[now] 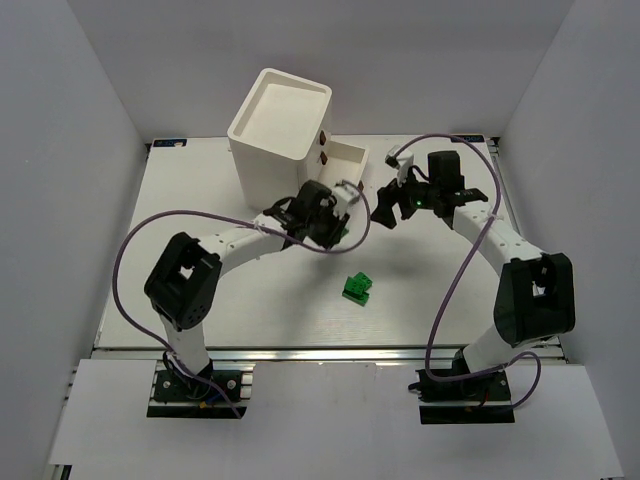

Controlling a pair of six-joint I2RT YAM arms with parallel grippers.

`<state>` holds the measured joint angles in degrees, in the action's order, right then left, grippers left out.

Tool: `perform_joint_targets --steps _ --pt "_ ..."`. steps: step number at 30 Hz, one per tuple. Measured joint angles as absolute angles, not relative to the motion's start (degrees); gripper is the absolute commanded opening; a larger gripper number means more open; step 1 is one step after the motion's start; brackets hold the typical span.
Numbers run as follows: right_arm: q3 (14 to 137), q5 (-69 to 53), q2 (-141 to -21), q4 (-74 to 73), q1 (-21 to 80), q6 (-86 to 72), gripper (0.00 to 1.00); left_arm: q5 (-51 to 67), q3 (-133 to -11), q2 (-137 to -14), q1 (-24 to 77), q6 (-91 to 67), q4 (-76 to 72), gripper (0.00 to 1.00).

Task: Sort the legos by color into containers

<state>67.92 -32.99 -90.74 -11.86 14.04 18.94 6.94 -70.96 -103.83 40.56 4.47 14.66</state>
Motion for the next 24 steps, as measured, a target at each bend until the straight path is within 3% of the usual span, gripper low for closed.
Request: perform_joint_targets --steps 4,7,9,11,12,13,16,18,19,20,24 --pt "64.69 -32.95 -88.88 -14.55 13.58 21.71 0.87 5.63 -83.29 -105.32 38.76 1.19 13.74 0.18" --pt "64.58 -32.77 -88.73 -16.38 12.99 22.85 0.69 3.62 -91.29 -108.49 37.85 -0.71 13.50 0.24" --pt "63.42 -32.64 -87.77 -16.16 12.40 22.98 0.39 0.95 -97.03 -112.33 37.56 -1.54 14.39 0.29" --pt "62.30 -32.27 -86.41 -16.40 11.88 22.50 0.19 -2.15 -102.28 -116.88 37.52 -2.04 15.22 0.31" --pt "62.02 -32.01 -85.86 -16.47 11.64 22.06 0.18 -3.79 -104.01 -119.00 37.50 -2.33 15.31 0.40" --pt "62.00 -31.79 -85.54 -16.51 11.51 21.63 0.19 -5.58 -105.12 -120.73 37.50 -2.61 15.86 0.42" --pt "62.00 -31.20 -84.95 -16.19 10.92 20.95 0.38 -11.40 -107.85 -125.62 37.74 -2.85 18.04 0.50" --pt "61.98 -31.09 -84.75 -16.21 10.83 20.82 0.57 -14.92 -108.44 -127.74 37.89 -2.90 19.44 0.63" --pt "61.95 -31.03 -84.68 -16.21 10.83 20.99 0.75 -16.60 -108.68 -128.49 37.98 -2.79 19.97 0.67" --pt "61.93 -31.05 -84.66 -16.27 10.83 21.12 0.85 -17.87 -108.99 -129.08 38.06 -2.87 20.36 0.69" --pt "61.84 -32.73 -84.66 -17.28 10.74 24.69 0.89 -19.90 -110.52 -129.67 38.33 -2.85 21.61 0.72"
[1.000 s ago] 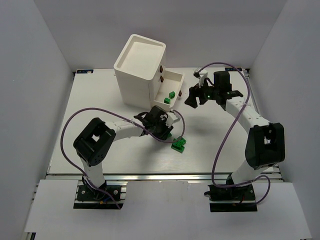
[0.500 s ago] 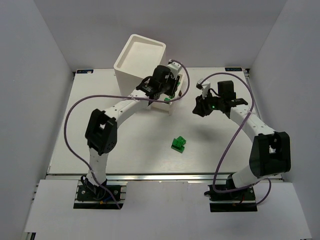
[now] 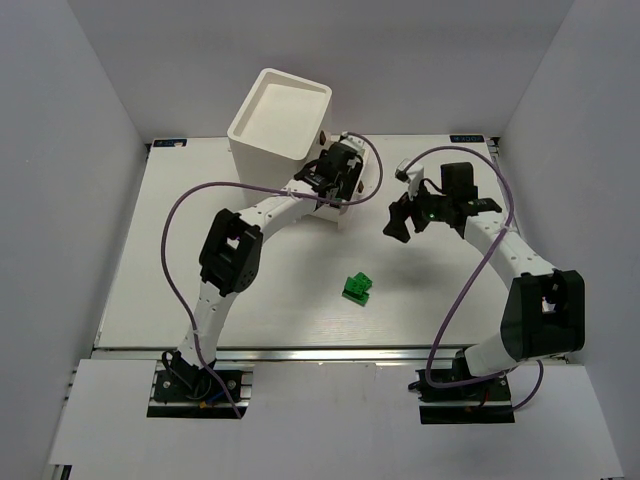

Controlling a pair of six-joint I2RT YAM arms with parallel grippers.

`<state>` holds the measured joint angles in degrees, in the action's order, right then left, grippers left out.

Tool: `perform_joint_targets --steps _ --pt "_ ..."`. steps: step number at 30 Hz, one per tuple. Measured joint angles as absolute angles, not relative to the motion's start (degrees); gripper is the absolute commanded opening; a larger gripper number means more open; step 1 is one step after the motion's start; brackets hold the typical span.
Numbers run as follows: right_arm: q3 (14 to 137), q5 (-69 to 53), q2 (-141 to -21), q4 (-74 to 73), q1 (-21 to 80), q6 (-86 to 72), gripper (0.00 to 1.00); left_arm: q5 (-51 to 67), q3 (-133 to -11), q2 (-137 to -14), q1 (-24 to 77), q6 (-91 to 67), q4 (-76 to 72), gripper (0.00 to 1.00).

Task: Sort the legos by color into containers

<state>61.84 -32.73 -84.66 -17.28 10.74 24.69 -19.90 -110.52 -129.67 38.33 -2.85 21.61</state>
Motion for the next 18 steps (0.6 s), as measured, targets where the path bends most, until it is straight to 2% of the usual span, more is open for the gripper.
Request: perform_joint_targets --steps 2,3,4,6,8,10,11,12,13,14,15,16,18 --pt "61.84 -35.86 -84.66 -19.11 10.70 28.58 0.89 -19.75 -111.68 -129.56 38.46 -2.90 21.47 0.69" --pt "61.84 -38.00 -84.66 -20.88 10.61 31.46 0.89 -19.40 -112.18 -129.34 38.50 -3.01 21.43 0.65" --pt "61.87 -40.51 -84.68 -23.22 10.61 35.70 0.86 -18.63 -112.44 -128.99 38.57 -3.44 21.41 0.45" --pt "62.06 -45.32 -85.10 -29.65 10.63 45.65 0.81 -16.47 -112.57 -127.90 38.70 -4.62 21.71 0.19" --pt "62.24 -49.69 -86.61 -37.82 10.81 58.63 0.71 -13.58 -112.55 -126.17 38.76 -5.91 22.74 0.06" --pt "62.26 -52.25 -89.56 -44.86 11.42 68.79 0.64 -10.28 -110.43 -122.72 38.61 -7.46 22.94 0.09" --pt "62.26 -52.93 -91.18 -47.27 11.88 72.31 0.65 -8.34 -107.02 -119.13 38.59 -8.60 22.70 0.26" --pt "62.24 -53.19 -92.66 -49.08 12.40 74.89 0.69 -7.01 -103.74 -115.52 38.57 -9.39 22.61 0.36" --pt "62.17 -53.21 -93.71 -50.09 12.95 76.55 0.79 -5.85 -100.03 -111.57 38.48 -10.37 22.57 0.43" --pt "61.93 -53.04 -94.35 -50.24 13.76 77.80 0.82 -4.89 -96.25 -107.26 38.41 -11.27 22.59 0.48" --pt "61.25 -52.77 -94.21 -49.28 14.76 78.00 0.85 -4.14 -91.33 -102.43 38.35 -12.40 20.73 0.58" --pt "60.36 -52.31 -93.45 -48.12 15.94 77.38 0.89 -3.46 -87.15 -97.91 38.35 -13.45 20.29 0.60" --pt "57.45 -50.68 -90.98 -43.66 18.59 74.78 0.89 -2.57 -77.32 -88.49 38.26 -15.99 18.72 0.60"
